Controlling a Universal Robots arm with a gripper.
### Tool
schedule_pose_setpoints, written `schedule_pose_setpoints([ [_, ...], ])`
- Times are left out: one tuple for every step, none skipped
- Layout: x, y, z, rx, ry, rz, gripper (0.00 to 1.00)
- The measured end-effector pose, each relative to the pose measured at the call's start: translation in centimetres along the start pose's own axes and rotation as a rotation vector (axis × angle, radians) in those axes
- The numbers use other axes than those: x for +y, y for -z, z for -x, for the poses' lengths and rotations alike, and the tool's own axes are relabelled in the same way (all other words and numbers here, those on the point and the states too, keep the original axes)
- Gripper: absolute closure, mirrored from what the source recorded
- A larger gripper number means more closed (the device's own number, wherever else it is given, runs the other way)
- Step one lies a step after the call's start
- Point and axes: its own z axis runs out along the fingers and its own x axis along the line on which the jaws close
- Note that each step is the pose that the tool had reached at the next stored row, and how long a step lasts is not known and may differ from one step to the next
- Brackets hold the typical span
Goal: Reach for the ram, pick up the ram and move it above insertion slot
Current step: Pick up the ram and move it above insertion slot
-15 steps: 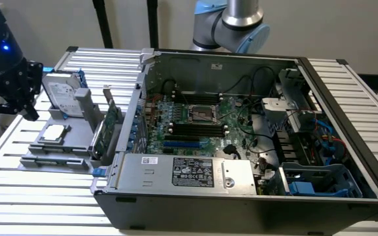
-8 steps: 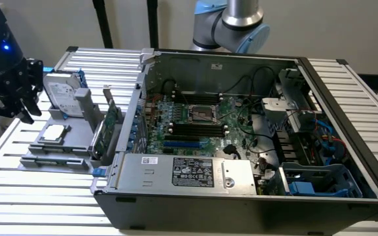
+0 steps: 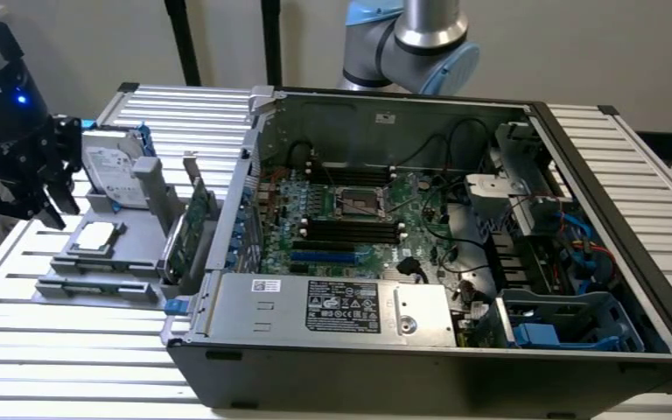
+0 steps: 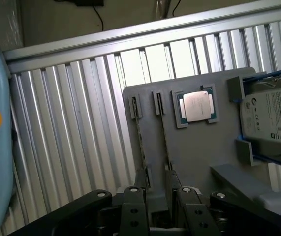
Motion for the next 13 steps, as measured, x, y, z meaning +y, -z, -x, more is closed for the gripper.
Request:
schedule_pose_setpoints([
  [-0.01,-0.18,0.0,0.0001,0.002,0.0,0.69],
  [-0.01,-0.37,0.0,0.0001,0.005,-0.0001,0.69],
  [-0.02,-0.54,0.0,0.0002,0.007,-0.0001,0.69],
  [-0.03,-0.72,0.0,0.0003,0.009,0.0,0.69],
  [-0.04,-0.92,0.0,0.0004,0.012,0.0,0.69],
  [-0.05,-1.1,0.0,0.0006,0.015,0.0,0.69],
  [-0.06,-1.27,-0.1,0.0007,0.018,0.0,0.69],
  [-0.07,-1.45,-0.1,0.0008,0.021,0.0,0.69],
  [-0.08,-1.63,-0.1,0.0009,0.024,-0.0001,0.69],
  [-0.09,-1.82,-0.1,0.001,0.028,-0.0001,0.69],
  [-0.1,-2.0,-0.1,0.0011,0.031,-0.0002,0.69],
  [-0.11,-2.18,-0.2,0.0014,0.034,0.0,0.69],
  [-0.13,-2.37,-0.2,0.0015,0.038,-0.0001,0.69],
])
